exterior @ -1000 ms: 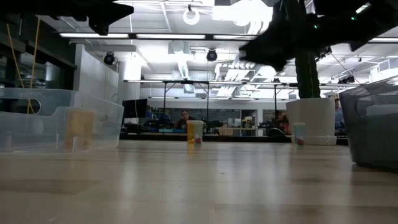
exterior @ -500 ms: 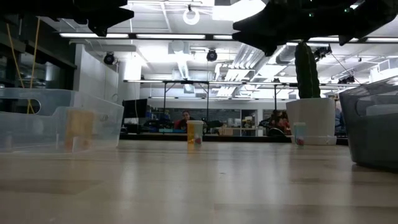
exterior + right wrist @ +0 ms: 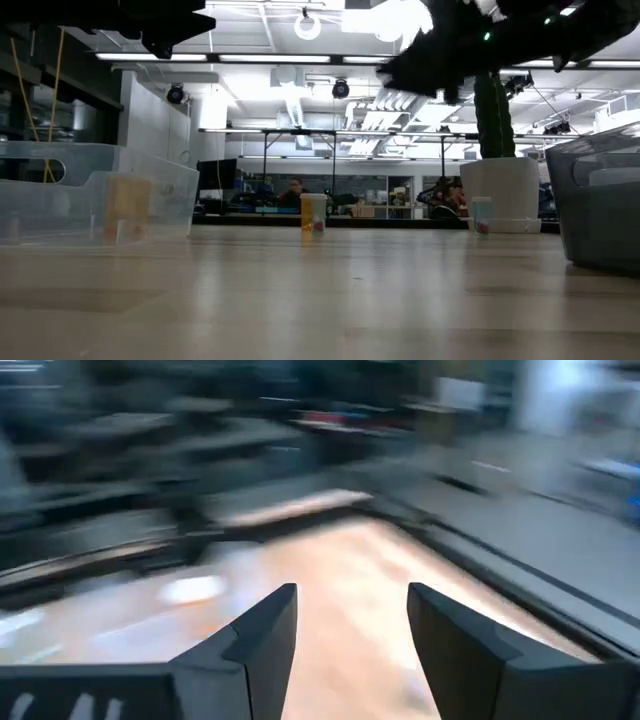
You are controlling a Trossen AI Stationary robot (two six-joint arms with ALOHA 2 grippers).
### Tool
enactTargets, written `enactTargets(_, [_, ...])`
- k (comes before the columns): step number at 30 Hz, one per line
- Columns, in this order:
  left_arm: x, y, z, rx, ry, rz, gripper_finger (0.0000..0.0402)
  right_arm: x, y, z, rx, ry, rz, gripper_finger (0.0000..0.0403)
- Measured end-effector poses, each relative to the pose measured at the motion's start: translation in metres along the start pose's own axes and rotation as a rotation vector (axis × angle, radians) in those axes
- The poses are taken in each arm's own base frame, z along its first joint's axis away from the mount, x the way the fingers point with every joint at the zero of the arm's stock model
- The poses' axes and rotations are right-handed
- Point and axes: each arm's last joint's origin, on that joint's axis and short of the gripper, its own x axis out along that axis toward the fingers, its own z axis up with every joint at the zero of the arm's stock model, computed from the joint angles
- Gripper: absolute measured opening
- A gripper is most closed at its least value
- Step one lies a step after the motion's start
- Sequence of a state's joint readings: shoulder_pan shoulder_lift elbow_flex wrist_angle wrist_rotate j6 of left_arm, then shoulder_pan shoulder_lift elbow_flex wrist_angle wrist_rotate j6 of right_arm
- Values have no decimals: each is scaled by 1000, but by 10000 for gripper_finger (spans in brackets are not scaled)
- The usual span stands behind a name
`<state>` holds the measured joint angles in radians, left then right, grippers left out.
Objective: Pick and place medicine bottles into bin by pill shape (circle, oval)
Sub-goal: Put the right blue capsule bottle into the transparent bin
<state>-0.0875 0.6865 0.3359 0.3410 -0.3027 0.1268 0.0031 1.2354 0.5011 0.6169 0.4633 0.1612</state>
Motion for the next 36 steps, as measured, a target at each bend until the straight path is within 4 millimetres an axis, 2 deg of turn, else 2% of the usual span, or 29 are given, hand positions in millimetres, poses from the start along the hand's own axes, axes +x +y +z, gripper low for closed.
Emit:
enactTargets(5, [0,0,0,0,0,0,223,6,-28,-10,132,183,-412,184])
enactTargets(9, [0,0,0,0,0,0,223,2,-53,-20,237,370,-632,184])
enactTargets(12, [0,0,0,0,0,0,223,-5,-65,-27,293,429,-740,184])
enactTargets(16, [0,0,0,0,0,0,223,-12,-73,-38,353,464,-814,184])
enactTargets(21, [0,0,0,0,0,0,223,-14,-77,-42,397,501,-829,184])
enactTargets(30, [0,0,0,0,1,0,223,-6,-85,-60,370,589,-882,184])
enactTargets(36, [0,0,0,1,1,0,223,-5,-87,-61,390,630,-865,183])
